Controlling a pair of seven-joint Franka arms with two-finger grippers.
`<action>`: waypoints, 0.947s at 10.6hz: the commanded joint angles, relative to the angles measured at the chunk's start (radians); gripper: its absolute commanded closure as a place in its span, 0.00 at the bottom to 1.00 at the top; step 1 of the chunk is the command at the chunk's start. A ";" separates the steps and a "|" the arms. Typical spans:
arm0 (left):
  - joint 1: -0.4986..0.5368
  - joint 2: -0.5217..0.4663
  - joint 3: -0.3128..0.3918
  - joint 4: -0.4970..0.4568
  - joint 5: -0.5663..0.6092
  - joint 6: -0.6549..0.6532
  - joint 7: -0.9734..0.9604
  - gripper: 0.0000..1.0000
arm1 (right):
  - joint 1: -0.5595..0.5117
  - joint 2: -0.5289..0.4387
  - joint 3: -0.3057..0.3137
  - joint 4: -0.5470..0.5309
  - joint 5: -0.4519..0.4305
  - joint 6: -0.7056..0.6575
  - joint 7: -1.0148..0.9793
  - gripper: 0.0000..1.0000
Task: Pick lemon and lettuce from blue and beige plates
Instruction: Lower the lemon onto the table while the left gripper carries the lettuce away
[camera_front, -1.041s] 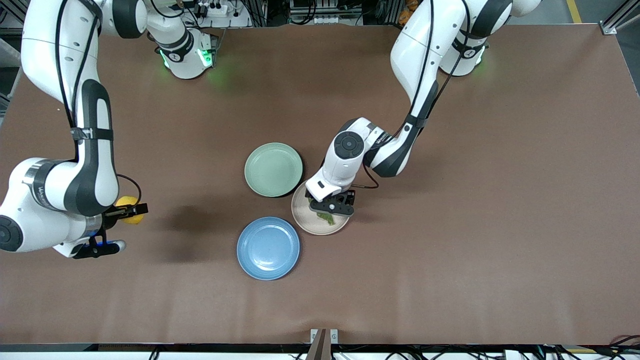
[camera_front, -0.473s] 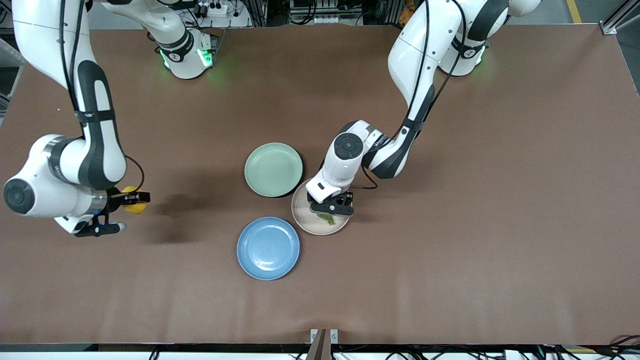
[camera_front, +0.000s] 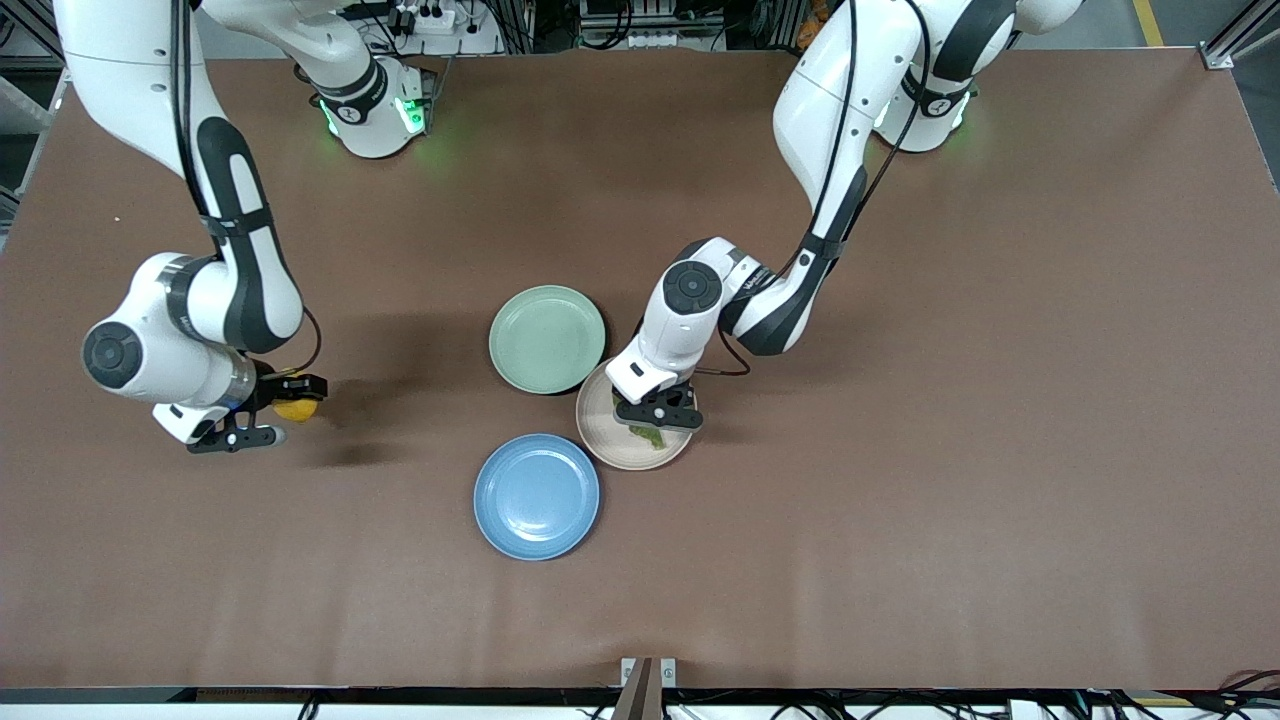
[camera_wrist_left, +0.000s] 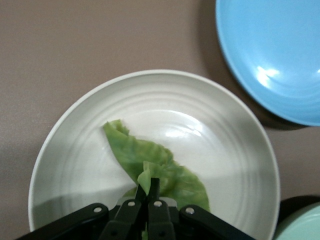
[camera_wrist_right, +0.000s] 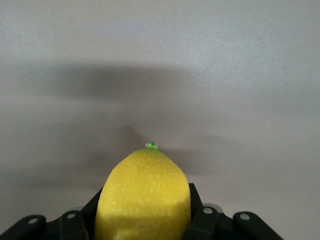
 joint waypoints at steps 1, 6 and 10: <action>-0.008 -0.072 0.012 -0.010 0.028 -0.100 -0.044 1.00 | 0.011 -0.050 0.006 -0.131 -0.011 0.145 -0.008 0.88; 0.069 -0.190 0.013 -0.012 0.031 -0.292 -0.043 1.00 | 0.013 -0.026 0.009 -0.142 -0.010 0.187 -0.007 0.88; 0.202 -0.241 0.018 -0.012 0.086 -0.335 -0.032 1.00 | 0.008 -0.015 0.015 -0.130 -0.003 0.186 0.001 0.00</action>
